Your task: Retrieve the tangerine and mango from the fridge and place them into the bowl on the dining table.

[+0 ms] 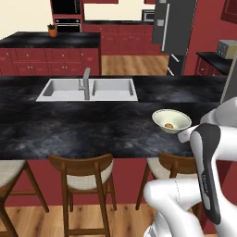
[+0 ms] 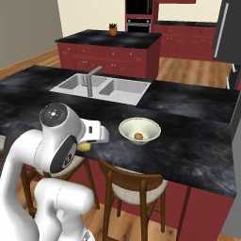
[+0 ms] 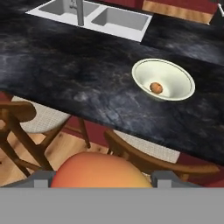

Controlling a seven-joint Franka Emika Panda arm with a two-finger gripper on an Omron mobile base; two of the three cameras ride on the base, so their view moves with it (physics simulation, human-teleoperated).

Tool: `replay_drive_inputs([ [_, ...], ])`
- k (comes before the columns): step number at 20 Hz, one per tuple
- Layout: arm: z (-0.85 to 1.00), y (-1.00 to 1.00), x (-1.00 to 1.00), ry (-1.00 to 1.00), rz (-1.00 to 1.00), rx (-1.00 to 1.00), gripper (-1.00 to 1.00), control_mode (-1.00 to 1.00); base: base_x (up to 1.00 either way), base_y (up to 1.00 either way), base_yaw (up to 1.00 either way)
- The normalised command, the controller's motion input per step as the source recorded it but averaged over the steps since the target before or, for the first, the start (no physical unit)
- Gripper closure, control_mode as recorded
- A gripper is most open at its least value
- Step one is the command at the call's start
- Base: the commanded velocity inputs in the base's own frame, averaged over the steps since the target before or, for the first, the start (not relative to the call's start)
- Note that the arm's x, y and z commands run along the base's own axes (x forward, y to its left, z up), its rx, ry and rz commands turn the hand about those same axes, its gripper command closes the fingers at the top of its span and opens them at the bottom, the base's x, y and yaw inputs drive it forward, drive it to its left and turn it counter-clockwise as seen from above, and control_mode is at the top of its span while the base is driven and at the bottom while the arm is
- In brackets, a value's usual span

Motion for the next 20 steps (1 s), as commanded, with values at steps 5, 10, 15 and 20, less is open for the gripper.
replay_drive_inputs([
  [5,0.0,-0.42,0.65,0.0,0.01,0.0,1.0,-1.0,0.0,0.0,0.0],
  [10,0.0,-0.57,0.86,0.03,0.0,0.02,1.0,-1.0,0.0,0.0,0.0],
  [15,-0.01,-0.48,0.99,0.12,0.0,0.04,1.0,-1.0,0.0,0.0,0.0],
  [20,-0.14,-0.4,1.0,0.2,0.02,0.04,1.0,-1.0,0.0,0.0,0.0],
])
